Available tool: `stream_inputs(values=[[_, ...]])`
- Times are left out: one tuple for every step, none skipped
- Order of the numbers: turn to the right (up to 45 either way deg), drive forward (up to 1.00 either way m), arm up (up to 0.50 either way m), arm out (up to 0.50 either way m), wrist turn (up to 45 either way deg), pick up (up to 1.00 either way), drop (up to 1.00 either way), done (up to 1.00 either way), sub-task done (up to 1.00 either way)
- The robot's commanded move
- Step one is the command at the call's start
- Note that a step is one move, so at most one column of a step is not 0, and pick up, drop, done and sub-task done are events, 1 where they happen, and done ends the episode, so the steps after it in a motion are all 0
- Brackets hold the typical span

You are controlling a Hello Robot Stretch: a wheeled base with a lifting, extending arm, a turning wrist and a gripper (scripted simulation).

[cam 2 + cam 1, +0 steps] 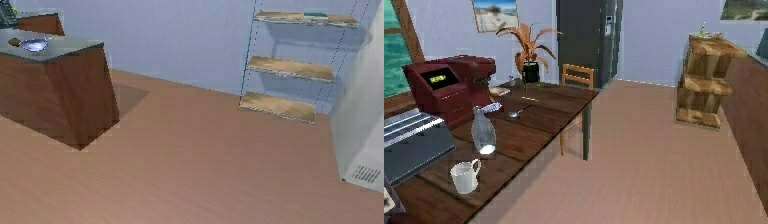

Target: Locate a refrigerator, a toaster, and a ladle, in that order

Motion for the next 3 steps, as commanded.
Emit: stream_inputs(values=[[21.0,0.00,0.00,0.00,0.0,0.00,0.00,0.00,0.00],[0.0,0.90,0.00,0.00,0.0,0.00,0.00,0.00,0.00],[-45.0,0.00,0.00,0.00,0.0,0.00,0.00,0.00,0.00]])
